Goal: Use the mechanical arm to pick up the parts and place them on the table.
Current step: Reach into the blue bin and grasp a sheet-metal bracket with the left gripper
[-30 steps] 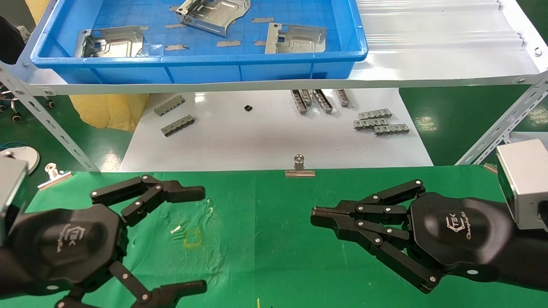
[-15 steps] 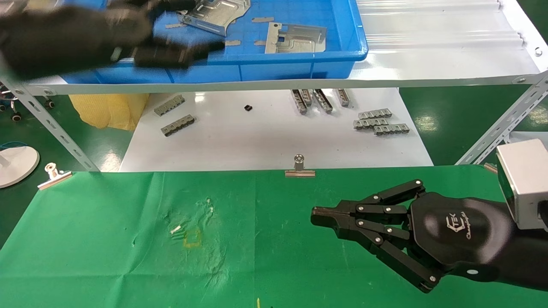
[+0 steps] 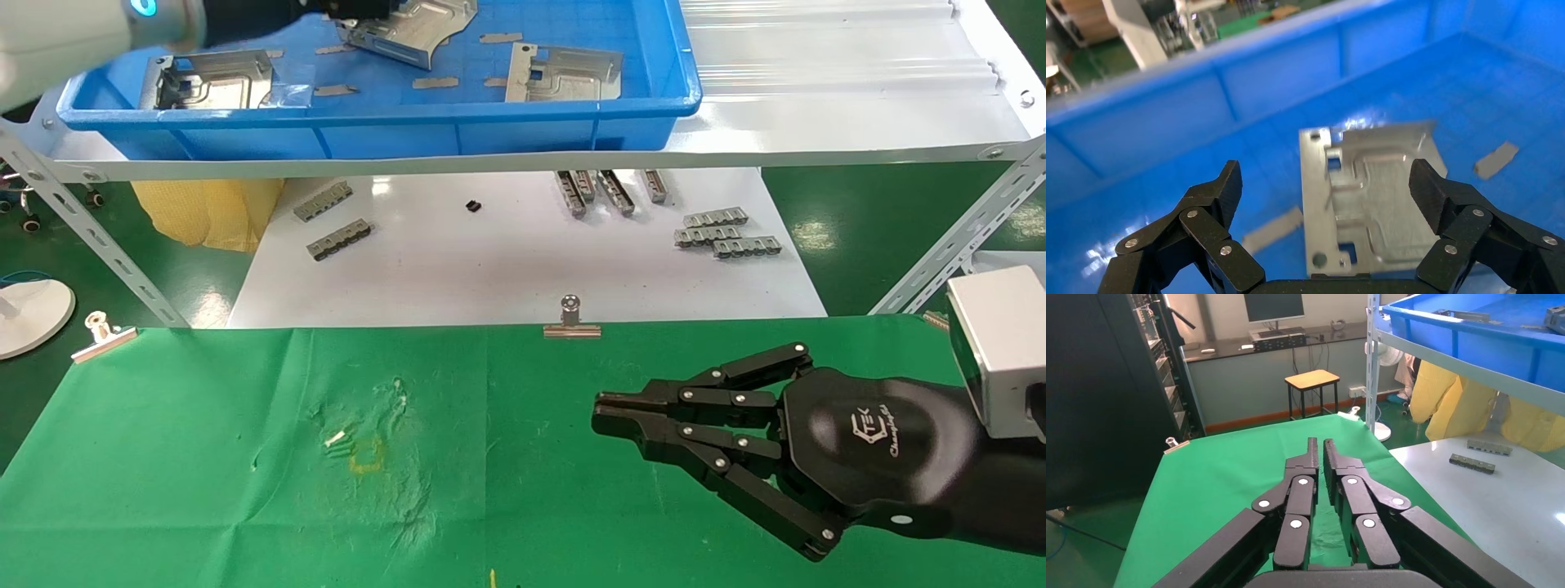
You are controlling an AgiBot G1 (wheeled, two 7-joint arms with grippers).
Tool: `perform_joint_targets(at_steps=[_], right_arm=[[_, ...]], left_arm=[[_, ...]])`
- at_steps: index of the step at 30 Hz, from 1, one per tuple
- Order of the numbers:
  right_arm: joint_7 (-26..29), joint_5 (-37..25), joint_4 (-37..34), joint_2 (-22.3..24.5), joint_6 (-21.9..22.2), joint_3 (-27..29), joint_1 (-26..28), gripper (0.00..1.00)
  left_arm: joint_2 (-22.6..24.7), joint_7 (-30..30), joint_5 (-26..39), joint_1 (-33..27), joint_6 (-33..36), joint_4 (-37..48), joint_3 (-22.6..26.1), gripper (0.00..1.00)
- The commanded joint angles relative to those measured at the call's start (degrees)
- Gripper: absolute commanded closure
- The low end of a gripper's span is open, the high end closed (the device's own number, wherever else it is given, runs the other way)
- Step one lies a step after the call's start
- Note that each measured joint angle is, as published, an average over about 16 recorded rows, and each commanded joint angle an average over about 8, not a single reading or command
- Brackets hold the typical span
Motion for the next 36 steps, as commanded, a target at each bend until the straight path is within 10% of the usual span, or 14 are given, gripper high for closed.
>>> perform_joint_targets(at_steps=[1,36], right_arm=[[0.0,0.0,0.0,0.0,0.0,0.0,0.0,0.0],[0.0,0.0,0.0,0.0,0.0,0.0,0.0,0.0]], left_arm=[[1.3,-0.2,0.4,-0.6,-1.6,2.4,0.3,1.0],[3.0,-1.7,1.2,1.2,-6.1,1.3,1.5,1.0]])
